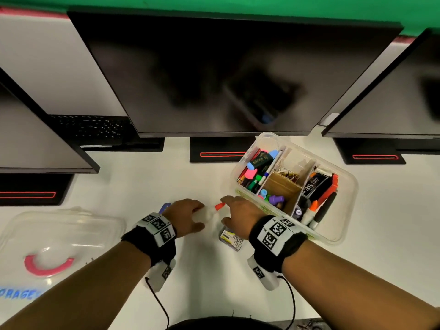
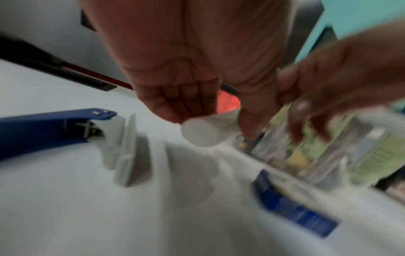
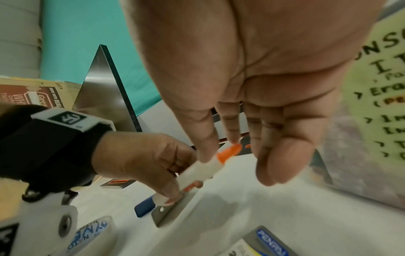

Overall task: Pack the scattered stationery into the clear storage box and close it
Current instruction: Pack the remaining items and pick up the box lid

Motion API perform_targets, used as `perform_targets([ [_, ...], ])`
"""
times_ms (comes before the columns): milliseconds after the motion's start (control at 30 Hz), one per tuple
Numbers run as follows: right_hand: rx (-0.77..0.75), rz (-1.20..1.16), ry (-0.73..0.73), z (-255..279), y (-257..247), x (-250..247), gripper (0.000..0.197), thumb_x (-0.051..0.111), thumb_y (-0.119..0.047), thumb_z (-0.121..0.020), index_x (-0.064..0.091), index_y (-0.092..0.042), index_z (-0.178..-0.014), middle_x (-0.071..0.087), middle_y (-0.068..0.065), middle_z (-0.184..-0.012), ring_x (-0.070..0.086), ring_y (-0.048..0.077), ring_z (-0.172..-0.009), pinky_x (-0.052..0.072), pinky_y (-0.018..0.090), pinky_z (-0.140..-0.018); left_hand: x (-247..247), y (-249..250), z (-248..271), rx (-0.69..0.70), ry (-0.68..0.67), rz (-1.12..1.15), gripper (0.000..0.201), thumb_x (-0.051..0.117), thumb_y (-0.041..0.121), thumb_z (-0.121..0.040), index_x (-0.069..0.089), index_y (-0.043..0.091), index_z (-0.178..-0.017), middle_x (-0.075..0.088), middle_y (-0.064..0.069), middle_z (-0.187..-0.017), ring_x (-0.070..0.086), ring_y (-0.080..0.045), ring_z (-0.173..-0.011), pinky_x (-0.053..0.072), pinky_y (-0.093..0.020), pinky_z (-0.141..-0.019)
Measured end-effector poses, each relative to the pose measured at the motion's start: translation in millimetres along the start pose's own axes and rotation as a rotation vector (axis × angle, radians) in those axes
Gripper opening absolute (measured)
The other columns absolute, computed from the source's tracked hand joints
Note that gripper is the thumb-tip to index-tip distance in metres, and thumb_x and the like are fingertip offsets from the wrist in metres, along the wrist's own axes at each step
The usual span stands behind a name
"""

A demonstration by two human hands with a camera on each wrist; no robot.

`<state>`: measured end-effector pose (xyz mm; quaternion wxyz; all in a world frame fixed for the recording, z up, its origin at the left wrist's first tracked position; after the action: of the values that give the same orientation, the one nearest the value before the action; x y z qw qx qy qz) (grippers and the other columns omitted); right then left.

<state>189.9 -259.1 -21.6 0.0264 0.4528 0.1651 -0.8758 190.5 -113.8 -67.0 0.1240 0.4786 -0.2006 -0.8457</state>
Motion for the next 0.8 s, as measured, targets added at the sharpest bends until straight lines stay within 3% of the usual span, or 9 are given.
perform_targets([
  [67, -0.048, -0.111, -0.004, 3, -2, 2, 0.054, 0.054, -0.027, -0.092, 0.035, -0.021, -0.143, 0.047, 0.008, -0.138, 0.046, 0.025, -0.127, 0.036, 0.031, -0.106, 0, 9, 9, 0.051, -0.027, 0.135, 0.051, 0.071, 0.026, -0.079, 0.054, 0.017, -0.127, 0.061, 0.003, -0.118, 0.057, -0.013, -0.108, 0.04, -0.016, -0.088],
  [167, -0.117, -0.136, 0.008, 6, -8, -2, 0.043, 0.053, -0.026, -0.094, 0.047, -0.017, -0.135, 0.054, 0.009, -0.132, 0.05, 0.025, -0.121, 0.038, 0.03, -0.099, -2, 16, 16, 0.095, -0.033, 0.284, 0.033, 0.071, 0.015, -0.08, 0.062, 0.021, -0.111, 0.064, 0.009, -0.098, 0.059, -0.006, -0.091, 0.044, -0.005, -0.078],
  [267, -0.139, -0.163, 0.047, 13, -14, -17, 0.035, 0.048, -0.028, -0.096, 0.056, -0.014, -0.128, 0.062, 0.01, -0.124, 0.055, 0.027, -0.114, 0.04, 0.03, -0.093, -8, 15, 17, 0.049, -0.036, 0.485, 0.019, 0.07, 0.01, -0.082, 0.064, 0.027, -0.084, 0.066, 0.004, -0.079, 0.061, -0.008, -0.068, 0.052, -0.014, -0.063],
  [367, -0.165, -0.131, 0.112, 27, -19, -42, 0.033, 0.048, -0.023, -0.097, 0.059, -0.013, -0.126, 0.063, 0.01, -0.121, 0.056, 0.025, -0.112, 0.043, 0.033, -0.094, -16, 15, 18, 0.05, 0.002, 0.473, 0.016, 0.072, 0.016, -0.081, 0.065, 0.03, -0.084, 0.064, 0.015, -0.062, 0.057, 0.003, -0.051, 0.043, -0.012, -0.052],
  [467, -0.159, -0.136, 0.256, 49, -12, -88, 0.031, 0.052, -0.023, -0.095, 0.061, -0.019, -0.124, 0.065, 0.005, -0.12, 0.057, 0.021, -0.113, 0.042, 0.028, -0.095, -32, -5, 19, -0.033, 0.155, 0.345, 0.023, 0.071, 0.022, -0.082, 0.065, 0.025, -0.104, 0.061, 0.011, -0.088, 0.059, -0.012, -0.073, 0.043, -0.022, -0.07],
  [567, -0.12, -0.265, 0.433, 83, 16, -141, 0.027, 0.059, -0.016, -0.089, 0.069, -0.021, -0.114, 0.068, -0.001, -0.101, 0.059, 0.013, -0.094, 0.044, 0.024, -0.086, -45, -45, 20, -0.174, 0.253, 0.045, 0.04, 0.066, 0.028, -0.084, 0.057, 0.018, -0.122, 0.056, -0.003, -0.121, 0.06, -0.025, -0.096, 0.047, -0.032, -0.087],
  [633, -0.035, -0.301, 0.509, 106, 48, -167, 0.026, 0.061, -0.01, -0.087, 0.071, -0.02, -0.109, 0.064, -0.006, -0.092, 0.055, 0.008, -0.082, 0.038, 0.018, -0.079, -42, -76, 23, -0.344, 0.201, -0.102, 0.064, 0.067, 0.044, -0.078, 0.045, 0.021, -0.134, 0.05, -0.009, -0.132, 0.048, -0.032, -0.12, 0.043, -0.04, -0.101],
  [733, 0.174, -0.2, 0.508, 120, 106, -177, 0.026, 0.061, -0.007, -0.085, 0.072, -0.018, -0.105, 0.066, 0.0, -0.093, 0.057, 0.014, -0.078, 0.035, 0.019, -0.077, -25, -102, 28, -0.501, 0.058, -0.156, 0.094, 0.074, 0.056, -0.066, 0.03, 0.021, -0.142, 0.047, -0.013, -0.133, 0.047, -0.034, -0.123, 0.044, -0.041, -0.099],
  [800, 0.309, -0.102, 0.379, 118, 138, -162, 0.026, 0.059, -0.008, -0.084, 0.073, -0.017, -0.104, 0.069, 0.005, -0.102, 0.058, 0.02, -0.088, 0.038, 0.022, -0.078, -14, -105, 28, -0.516, 0.015, -0.151, 0.096, 0.075, 0.053, -0.067, 0.026, 0.018, -0.143, 0.045, -0.015, -0.134, 0.048, -0.034, -0.123, 0.044, -0.038, -0.099],
])
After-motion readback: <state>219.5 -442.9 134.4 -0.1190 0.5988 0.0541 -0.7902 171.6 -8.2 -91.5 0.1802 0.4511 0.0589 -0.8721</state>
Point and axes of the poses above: each hand's wrist, its own z-axis away from the middle knuckle, its own x-axis out of the palm, y = z × x, the point moved 6 cm from there along -z, towards the middle knuckle
